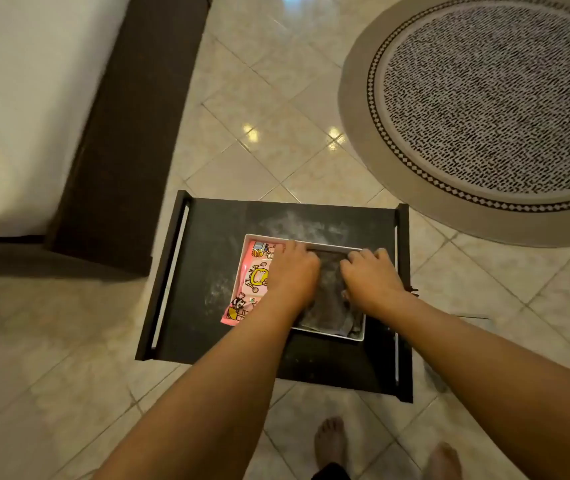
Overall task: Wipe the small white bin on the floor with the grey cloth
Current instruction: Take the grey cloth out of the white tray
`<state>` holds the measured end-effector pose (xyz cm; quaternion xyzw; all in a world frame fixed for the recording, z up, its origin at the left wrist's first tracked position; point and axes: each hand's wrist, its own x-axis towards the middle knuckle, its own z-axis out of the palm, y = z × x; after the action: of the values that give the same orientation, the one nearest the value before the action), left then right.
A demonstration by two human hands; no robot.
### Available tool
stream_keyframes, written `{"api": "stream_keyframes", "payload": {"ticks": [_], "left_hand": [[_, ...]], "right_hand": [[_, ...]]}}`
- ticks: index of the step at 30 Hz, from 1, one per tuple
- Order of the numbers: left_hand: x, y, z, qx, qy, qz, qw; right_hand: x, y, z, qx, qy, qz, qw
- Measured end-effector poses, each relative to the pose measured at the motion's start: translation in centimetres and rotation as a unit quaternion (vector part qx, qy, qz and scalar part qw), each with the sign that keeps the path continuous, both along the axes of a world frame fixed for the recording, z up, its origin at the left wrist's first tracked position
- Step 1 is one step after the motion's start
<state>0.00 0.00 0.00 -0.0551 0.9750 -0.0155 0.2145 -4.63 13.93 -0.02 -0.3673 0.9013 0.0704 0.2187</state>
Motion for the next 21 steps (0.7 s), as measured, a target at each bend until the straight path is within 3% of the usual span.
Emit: {"api": "stream_keyframes", "payload": {"ticks": [4,7,16,21], "left_hand": [[-0.1,0.9,-0.7,-0.059,0.02,-0.012,0.998],[0.0,1.4,-1.6,-0.043,0.039,0.011,0.998],[0.5,2.9,-0.4,0.082,0.069,0.127,0.986],[1.1,1.7,3.0,0.208,0.07,0.236,0.947]], "right_hand": [[0.7,-0.1,-1.3,0.0,0.031,-0.02,0.999],[1.1,-0.2,-2.3,0.006,0.046,-0.026,0.999],[1.0,-0.3,-1.6,-0.029,-0.031,-0.101,0.994],[0.4,1.1,1.9,-0.143,-0.058,-0.108,0.982]]}}
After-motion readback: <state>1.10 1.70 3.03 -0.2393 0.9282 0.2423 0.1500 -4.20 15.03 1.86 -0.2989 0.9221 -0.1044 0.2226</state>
